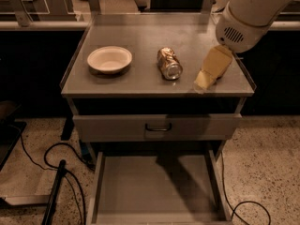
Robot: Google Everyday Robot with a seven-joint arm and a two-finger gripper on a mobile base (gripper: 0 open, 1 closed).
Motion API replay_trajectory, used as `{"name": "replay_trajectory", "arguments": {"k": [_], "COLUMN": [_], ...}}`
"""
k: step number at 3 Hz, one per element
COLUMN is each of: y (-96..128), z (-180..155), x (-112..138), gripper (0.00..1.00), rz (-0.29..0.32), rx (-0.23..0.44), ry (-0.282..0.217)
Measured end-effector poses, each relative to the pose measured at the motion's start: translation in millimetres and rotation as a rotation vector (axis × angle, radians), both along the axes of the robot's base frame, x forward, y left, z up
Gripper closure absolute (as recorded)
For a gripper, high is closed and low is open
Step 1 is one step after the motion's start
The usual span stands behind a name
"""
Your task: Place orange can into middle drawer
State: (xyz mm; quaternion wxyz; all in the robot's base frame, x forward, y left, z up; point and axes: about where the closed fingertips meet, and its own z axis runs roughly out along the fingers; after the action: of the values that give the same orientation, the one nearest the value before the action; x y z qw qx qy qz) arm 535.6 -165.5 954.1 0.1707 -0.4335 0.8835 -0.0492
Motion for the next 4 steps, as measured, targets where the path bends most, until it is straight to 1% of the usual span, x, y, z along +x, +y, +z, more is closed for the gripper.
{"name": "replay_trajectory", "arguments": {"k": [1, 2, 3, 4], "y": [0, 7, 19, 23], "z": [0, -2, -10, -11], "x": [0, 19, 53, 56], "gripper": [0.00, 0.00, 0.00, 0.00], "rz": [0.000, -0.068, -0.171, -0.185], "rx": [0.000, 0.005, 0.007, 0.014], "ry": [0.000, 0.001, 0.013, 0.012]}}
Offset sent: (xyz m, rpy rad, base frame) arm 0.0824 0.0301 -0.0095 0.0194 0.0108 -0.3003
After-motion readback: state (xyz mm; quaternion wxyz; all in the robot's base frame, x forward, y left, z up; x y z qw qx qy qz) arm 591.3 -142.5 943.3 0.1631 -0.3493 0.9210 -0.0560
